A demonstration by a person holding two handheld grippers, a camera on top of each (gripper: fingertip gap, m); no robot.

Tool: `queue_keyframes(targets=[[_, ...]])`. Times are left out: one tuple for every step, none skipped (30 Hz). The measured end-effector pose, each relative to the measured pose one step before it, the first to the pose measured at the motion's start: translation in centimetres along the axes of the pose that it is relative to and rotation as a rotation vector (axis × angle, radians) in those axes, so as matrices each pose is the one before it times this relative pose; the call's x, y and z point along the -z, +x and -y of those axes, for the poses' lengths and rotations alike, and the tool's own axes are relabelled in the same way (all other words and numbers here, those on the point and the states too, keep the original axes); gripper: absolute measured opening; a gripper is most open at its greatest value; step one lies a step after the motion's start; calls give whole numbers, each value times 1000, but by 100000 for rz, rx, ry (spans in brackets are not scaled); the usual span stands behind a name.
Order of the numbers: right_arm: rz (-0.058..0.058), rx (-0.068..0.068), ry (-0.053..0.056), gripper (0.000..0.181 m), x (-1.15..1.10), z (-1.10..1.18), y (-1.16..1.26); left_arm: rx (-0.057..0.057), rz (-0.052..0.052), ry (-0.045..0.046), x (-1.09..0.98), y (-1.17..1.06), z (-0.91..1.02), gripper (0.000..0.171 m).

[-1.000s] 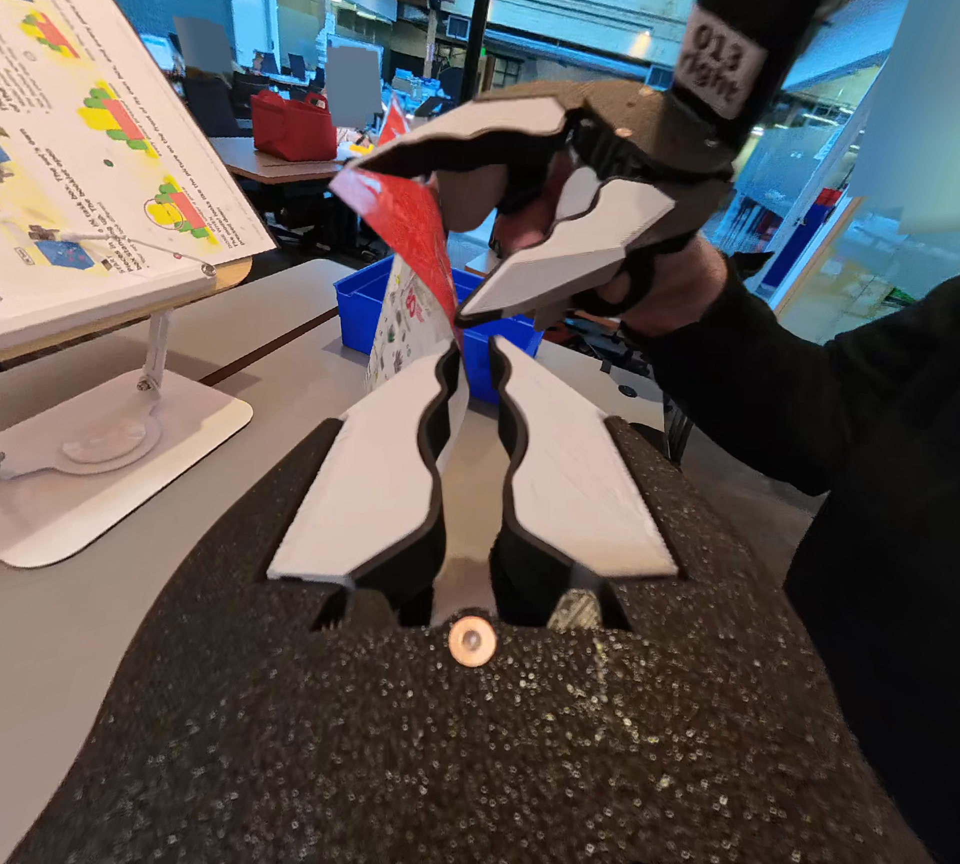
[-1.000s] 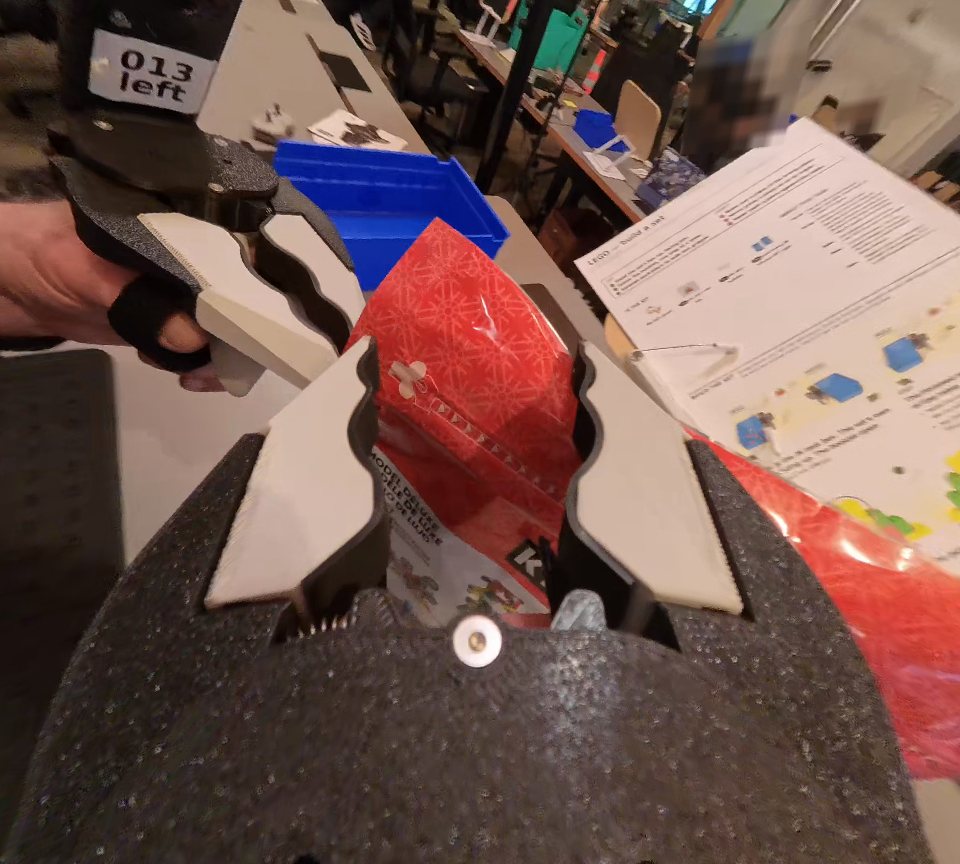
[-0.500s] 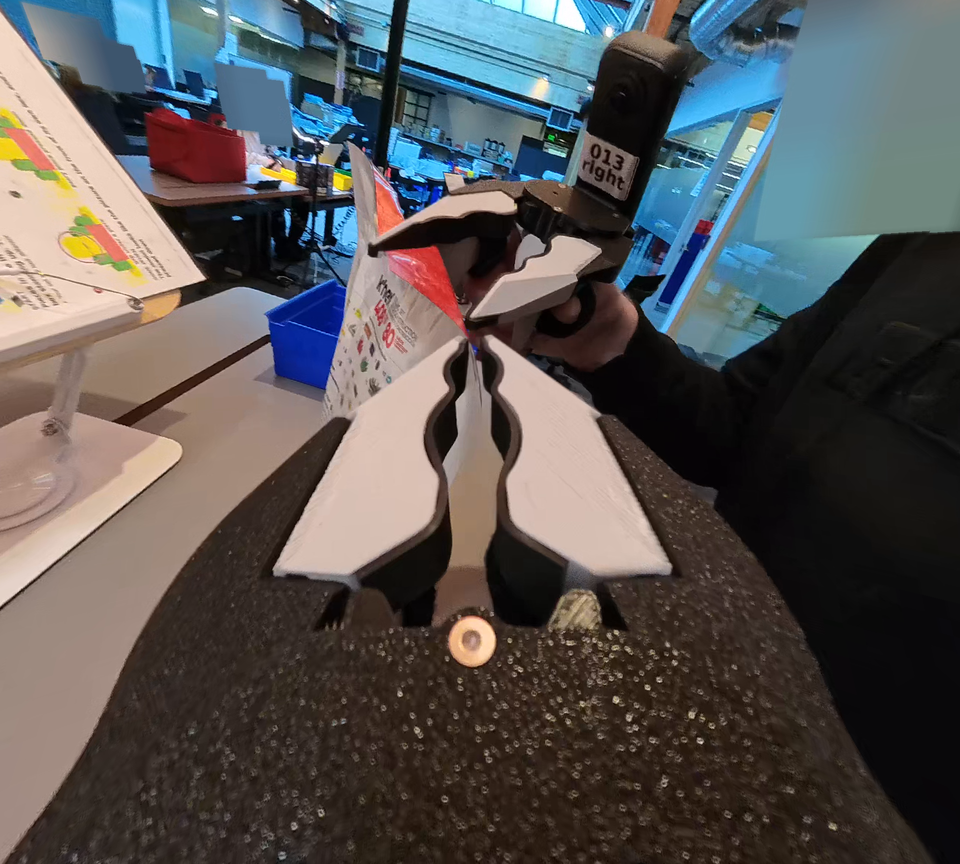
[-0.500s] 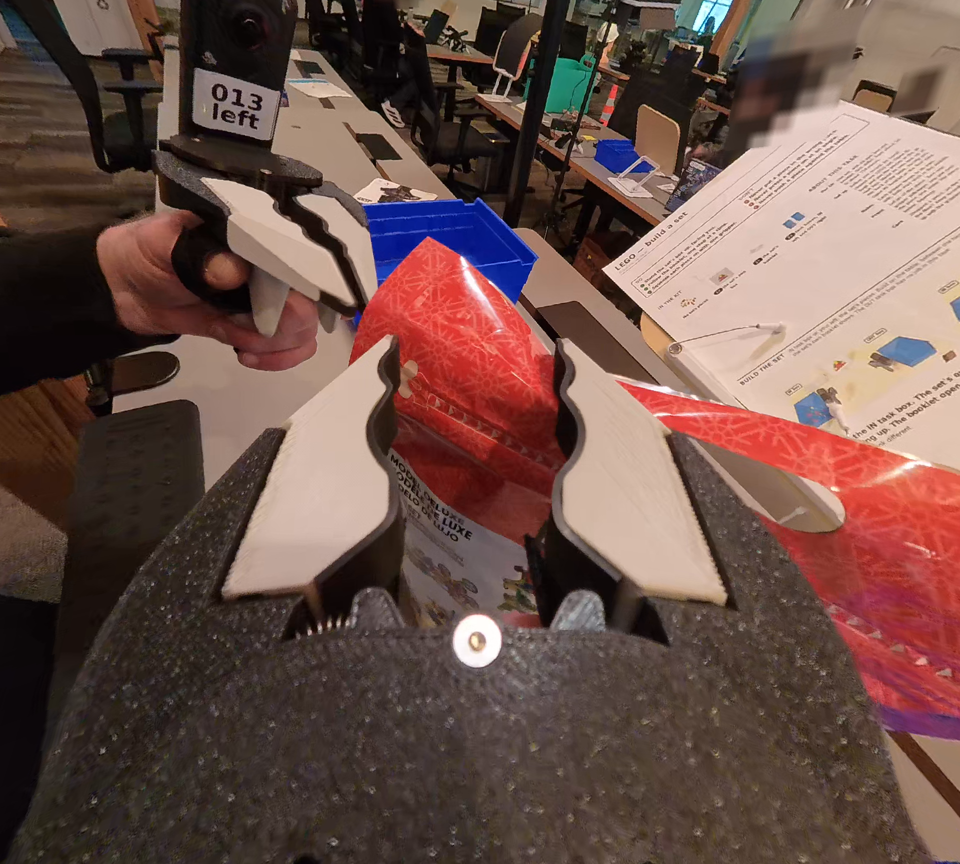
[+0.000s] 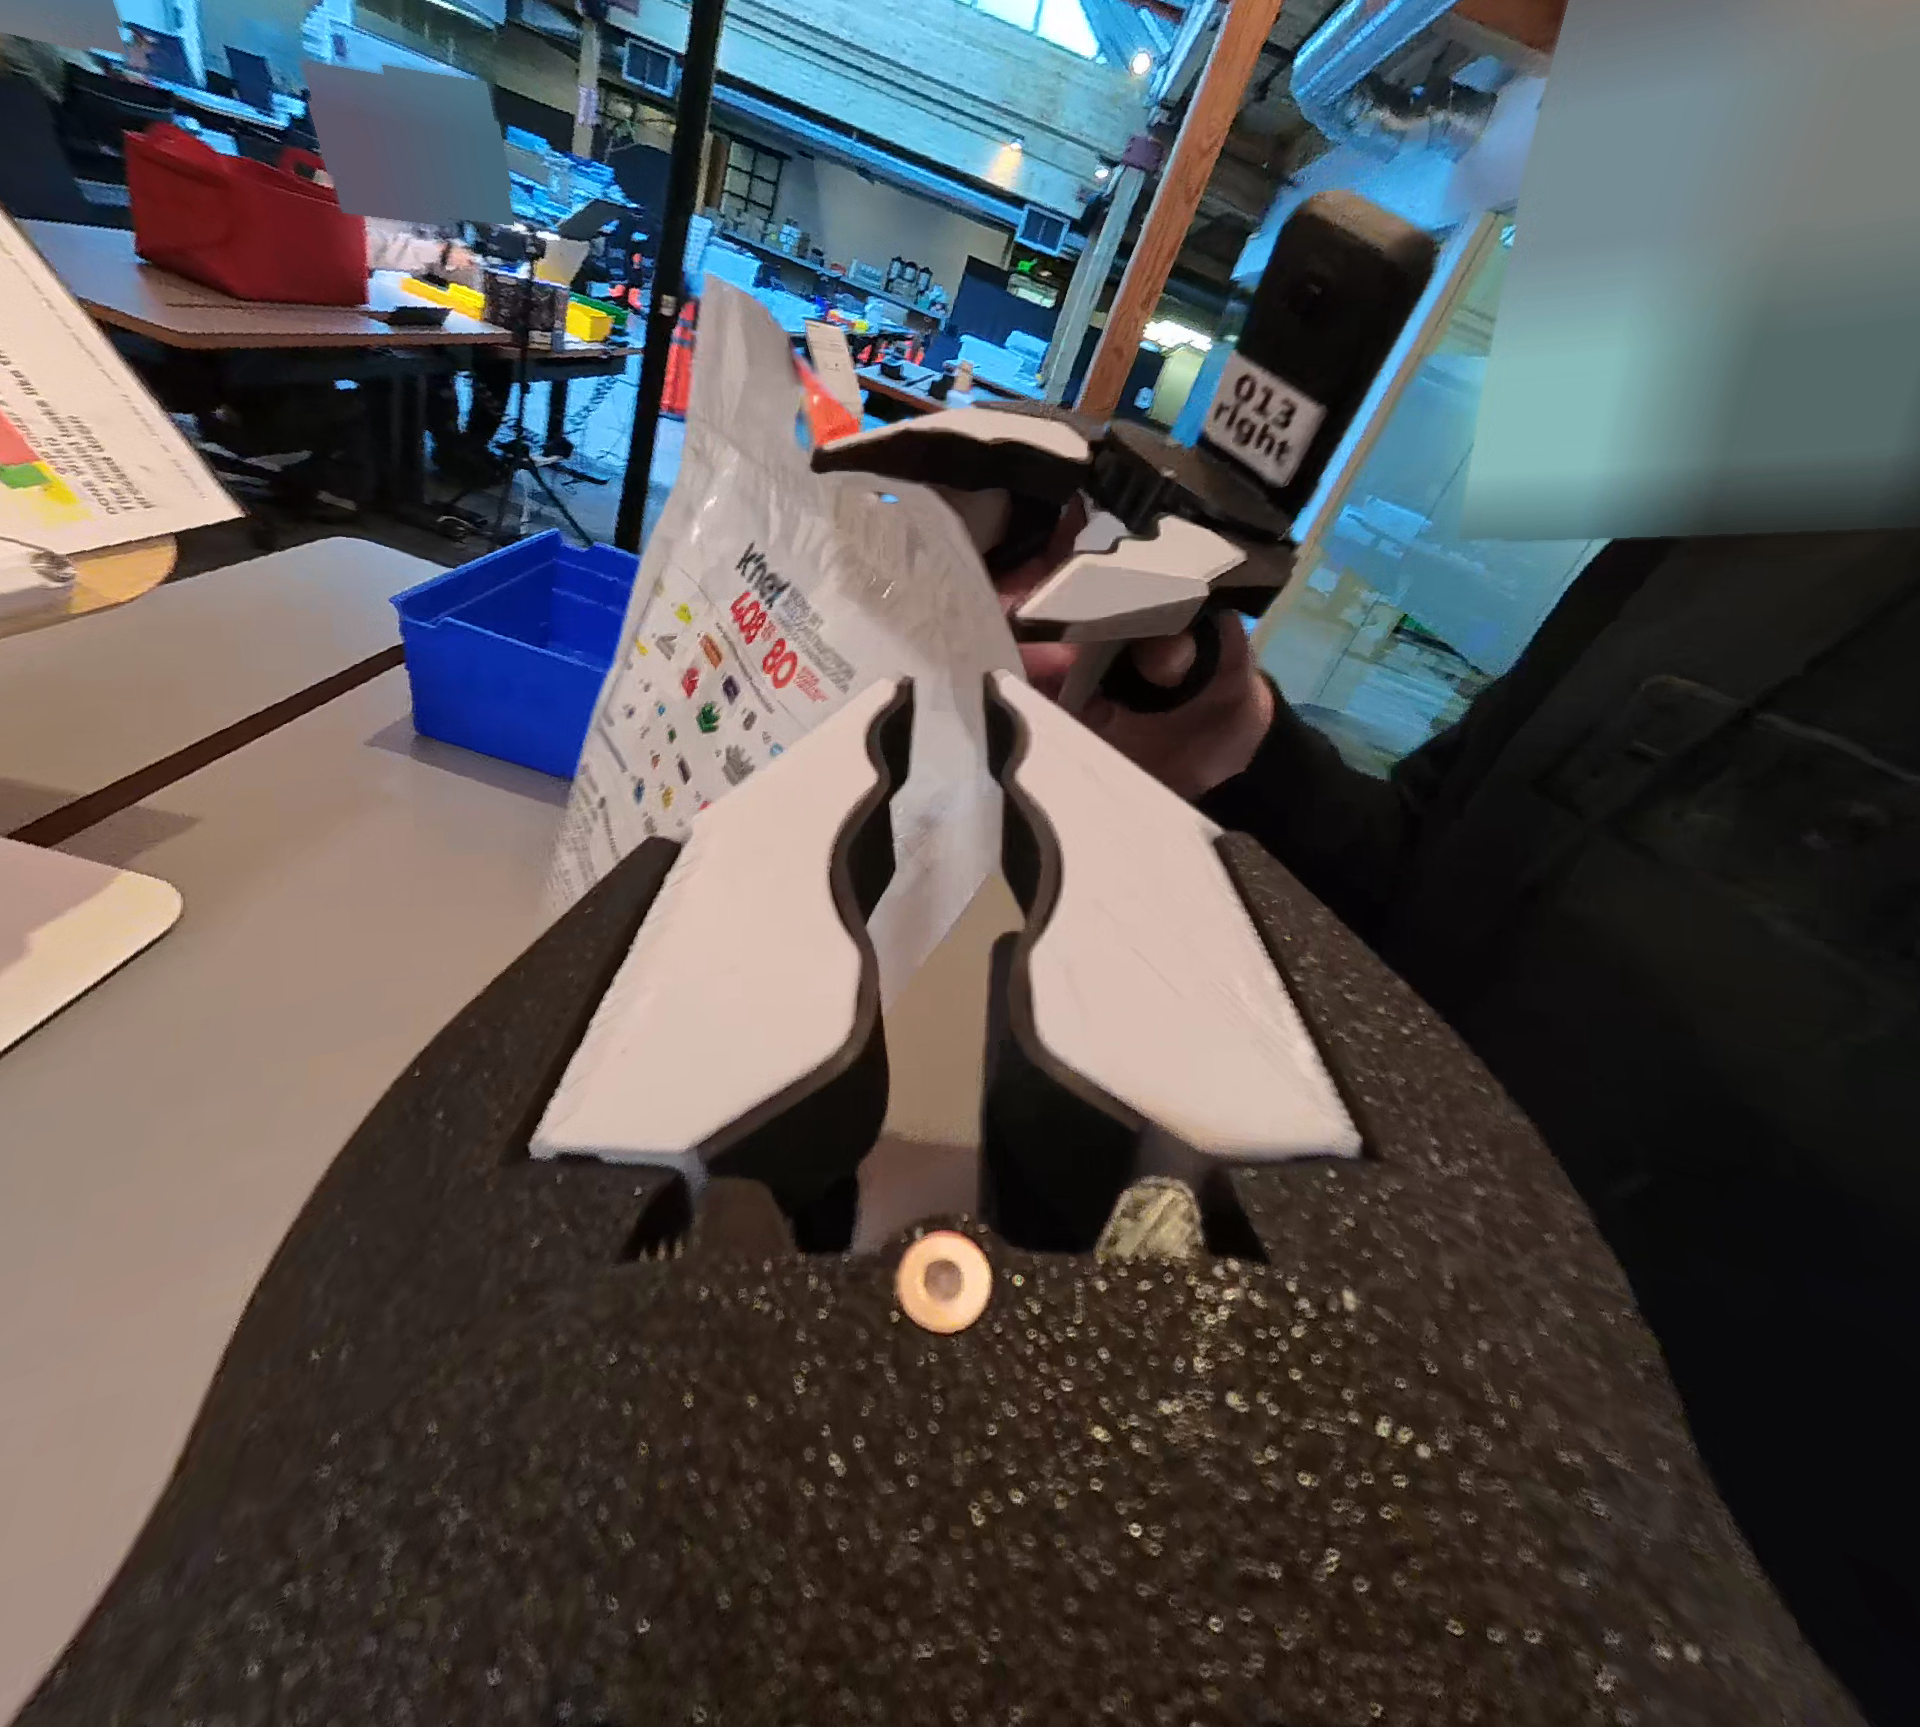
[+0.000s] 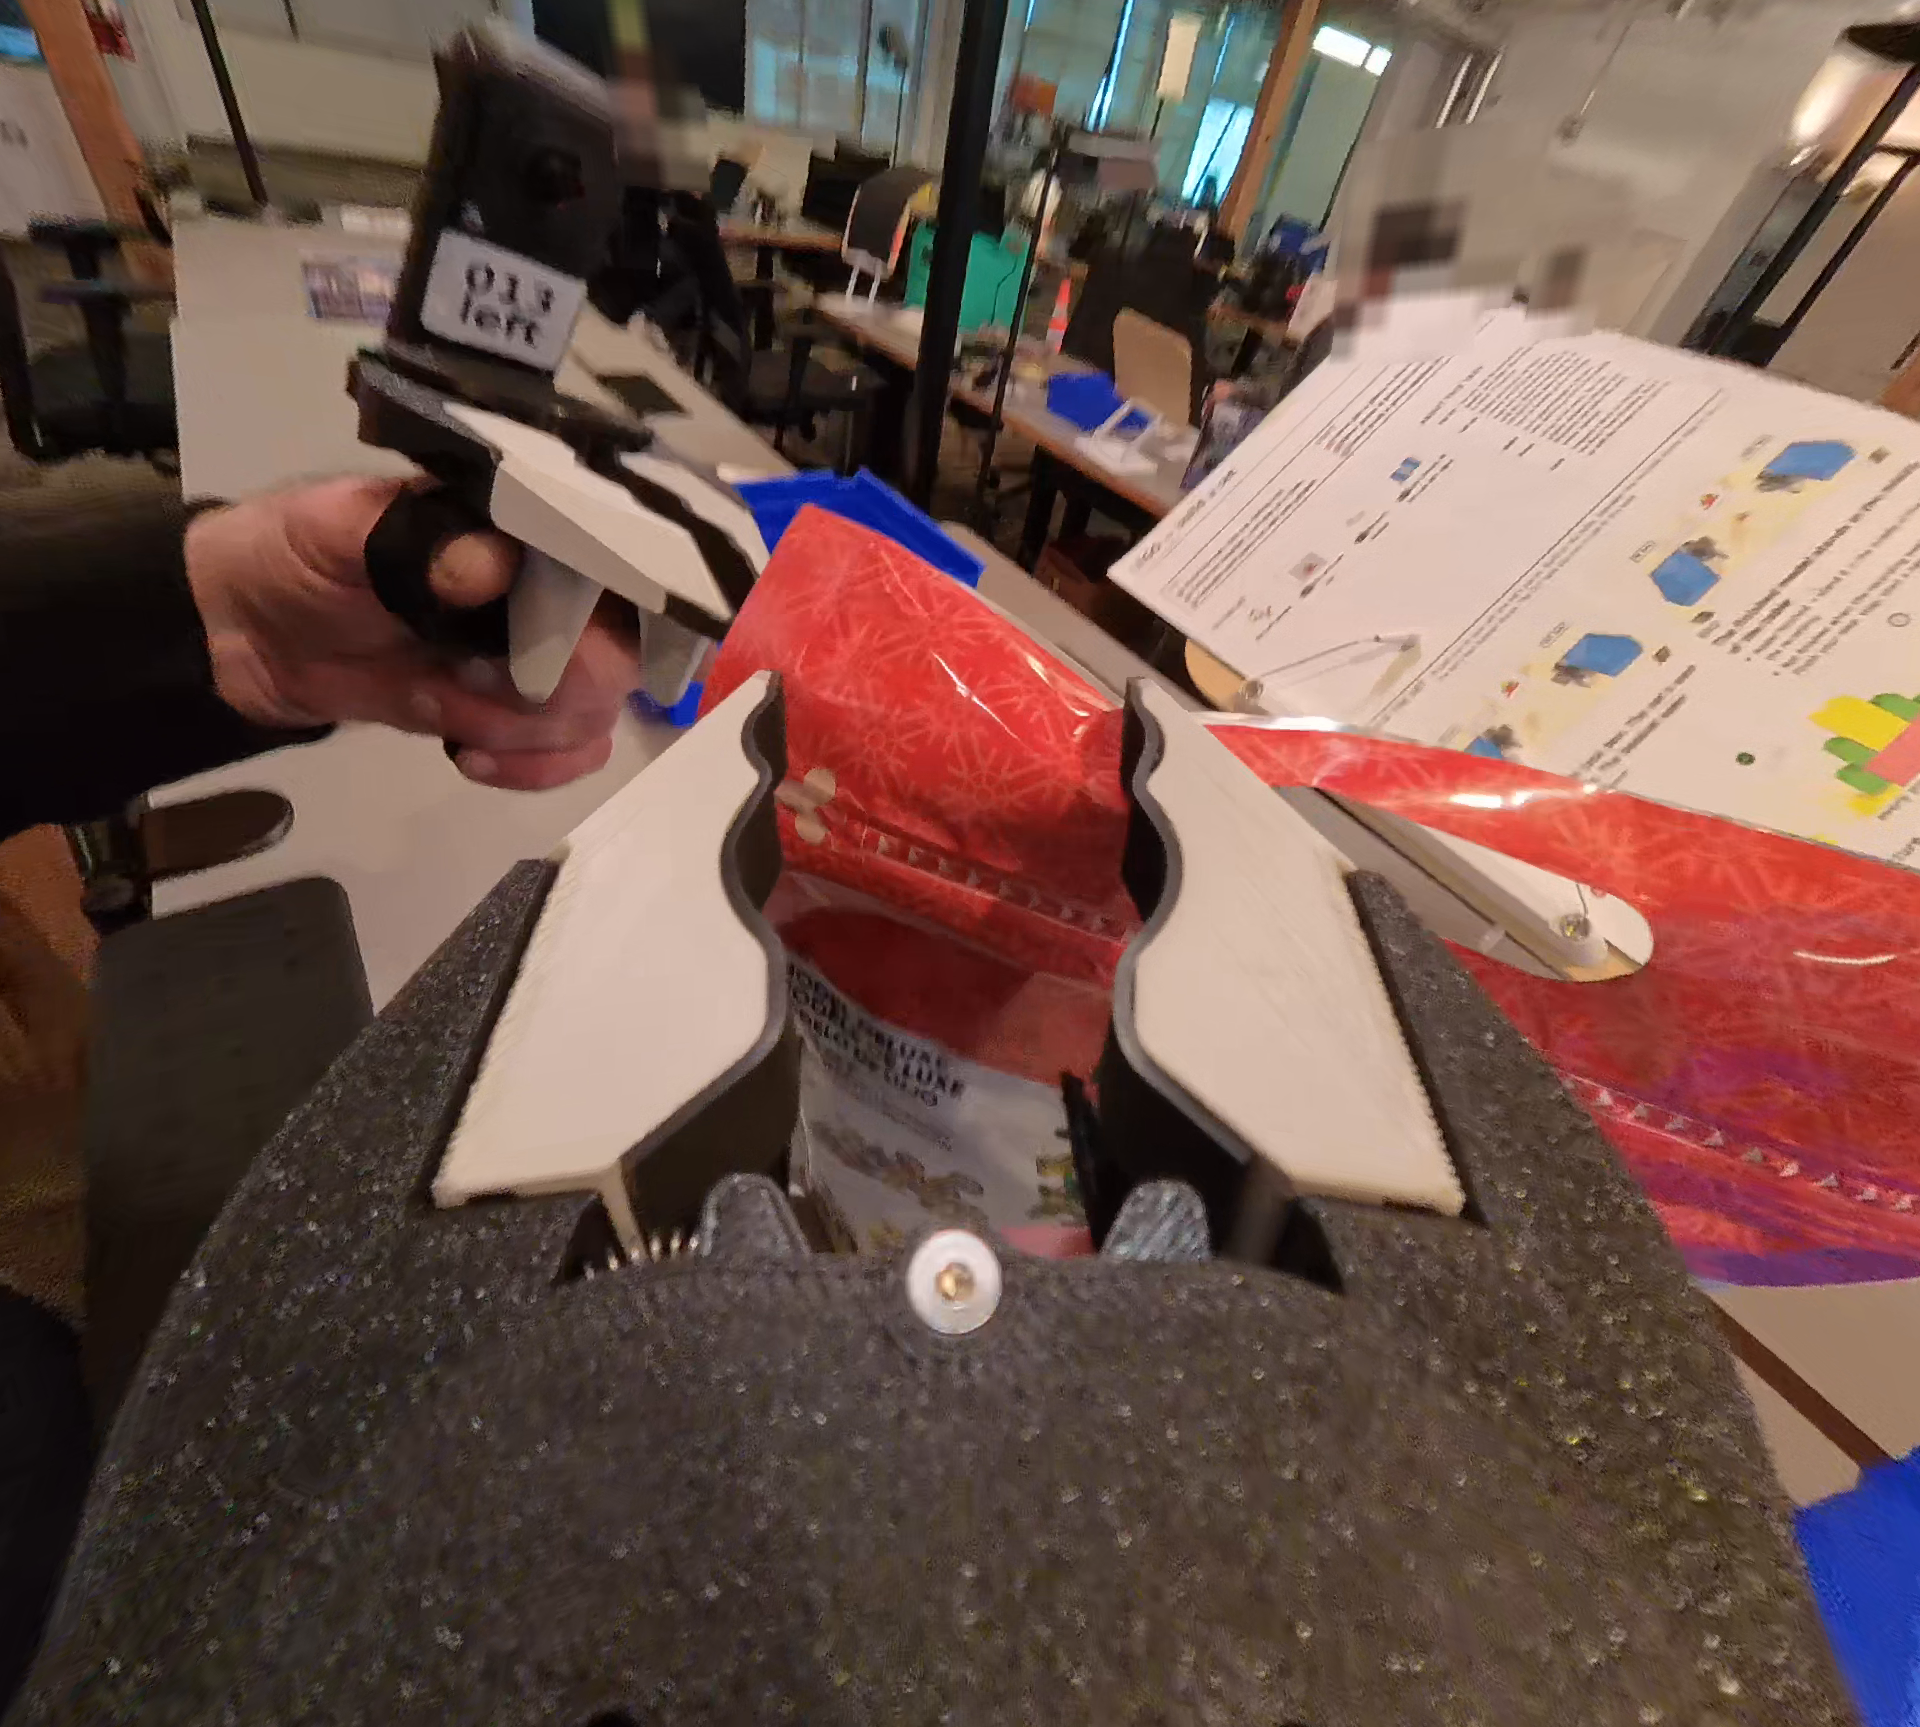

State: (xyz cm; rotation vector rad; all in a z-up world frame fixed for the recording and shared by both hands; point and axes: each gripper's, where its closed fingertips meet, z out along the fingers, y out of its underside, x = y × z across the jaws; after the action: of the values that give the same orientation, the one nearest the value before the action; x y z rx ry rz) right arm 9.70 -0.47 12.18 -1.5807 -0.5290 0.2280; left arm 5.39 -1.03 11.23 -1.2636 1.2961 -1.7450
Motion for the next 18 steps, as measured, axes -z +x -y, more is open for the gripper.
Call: queue_keyframes(targets=[[1212,-888,590,61,192,-101,-348,865,-2179,345,-137,554,8,18],[533,-132,-1747,61,-39,-447,-177,152,-1608,-1150,-242,494,-235,22],[-888,214,259,61,3,-194,101,-912,-1222,-2238,-297,451,-415,23],[-89,-1471,1217,60,-1,-55,116,-1320,-1090,-2645,-351,412,-509,23],[995,-2481,956,59,-36,-23,66,-1103,-475,-2227,-369,241,-441,24],[957,-1907,1277,56,-9,81,88,-335,370,-1110,-303,-7,-285,21],[699,-1491,980,52,-47,96,104,541,171,-374,-221,-115,-178,15],[731,-1403,481,51,-95,36,96,901,-146,189,-147,-127,-94,12],[655,-951,401,51,-122,35,79,365,-714,583,-101,-16,-8,10],[266,-346,343,51,-107,31,113,-450,106,921,-55,-61,71,1],[297,-352,230,51,-102,4,144,-437,144,395,-14,-71,10,1],[1120,-1184,437,49,-111,39,75,648,-618,810,73,-17,69,1],[1889,-2223,580,49,-131,70,23,1170,-786,1262,106,-24,118,0],[2099,-2347,663,49,-156,93,17,983,-739,1056,66,-24,63,0],[1989,-1671,773,48,-194,98,59,534,-1113,591,35,92,28,0],[2105,-905,818,47,-240,78,26,-608,-359,389,-19,79,40,0],[2816,-841,830,47,-318,54,-50,-373,-692,-95,-83,177,-47,0],[3836,-1996,779,47,-397,70,-101,-307,-684,-21,-181,268,-52,0]])
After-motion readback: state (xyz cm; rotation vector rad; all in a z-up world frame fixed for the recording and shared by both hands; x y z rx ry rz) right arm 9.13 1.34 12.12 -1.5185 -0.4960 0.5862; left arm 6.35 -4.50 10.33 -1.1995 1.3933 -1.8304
